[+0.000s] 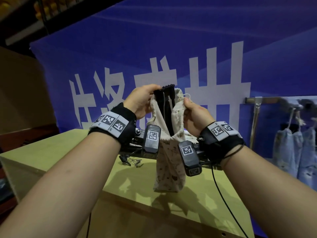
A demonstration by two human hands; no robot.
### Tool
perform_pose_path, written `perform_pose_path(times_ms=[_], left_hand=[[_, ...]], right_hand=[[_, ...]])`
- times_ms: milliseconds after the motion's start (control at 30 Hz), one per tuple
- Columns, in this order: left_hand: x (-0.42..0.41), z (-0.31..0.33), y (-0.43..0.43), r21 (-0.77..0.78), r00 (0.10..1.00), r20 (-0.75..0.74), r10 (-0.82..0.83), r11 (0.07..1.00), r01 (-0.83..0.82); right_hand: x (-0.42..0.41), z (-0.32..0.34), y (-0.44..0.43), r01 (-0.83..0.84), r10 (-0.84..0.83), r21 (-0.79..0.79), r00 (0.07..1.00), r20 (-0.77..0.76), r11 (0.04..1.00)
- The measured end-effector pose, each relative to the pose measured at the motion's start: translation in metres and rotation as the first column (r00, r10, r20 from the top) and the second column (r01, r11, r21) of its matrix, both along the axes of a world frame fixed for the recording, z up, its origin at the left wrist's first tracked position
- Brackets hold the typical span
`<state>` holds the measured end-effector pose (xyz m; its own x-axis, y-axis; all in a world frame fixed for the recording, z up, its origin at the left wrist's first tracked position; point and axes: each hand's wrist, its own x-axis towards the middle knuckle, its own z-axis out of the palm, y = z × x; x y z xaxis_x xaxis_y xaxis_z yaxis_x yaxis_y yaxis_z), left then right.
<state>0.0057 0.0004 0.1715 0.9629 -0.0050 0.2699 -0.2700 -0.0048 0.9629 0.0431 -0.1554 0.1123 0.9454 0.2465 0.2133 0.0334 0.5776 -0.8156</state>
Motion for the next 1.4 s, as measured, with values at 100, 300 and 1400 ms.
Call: perform_pose_path(times_ms=[100, 300, 1400], left_hand=[[0.000, 0.003, -0.004, 0.003, 1.000, -0.009, 0.004, 1.000, -0.003], [-0.006, 0.007, -0.013, -0.001, 0.999, -0.027, -0.030, 1.000, 0.030], [-0.005, 0.012, -0.053, 0.047, 0.979, -0.127, -0.161, 0.985, 0.169]], right_hand=[[0.000, 0.001, -0.003, 0.020, -0.020, 0.007, 1.000, 0.008, 1.000], [-0.006, 0.006, -0.015, 0.143, -0.129, -0.153, 0.987, 0.096, 0.978], [-0.035, 0.029, -0.103, 0.645, -0.455, -0.325, 0.739, 0.497, 0.692]])
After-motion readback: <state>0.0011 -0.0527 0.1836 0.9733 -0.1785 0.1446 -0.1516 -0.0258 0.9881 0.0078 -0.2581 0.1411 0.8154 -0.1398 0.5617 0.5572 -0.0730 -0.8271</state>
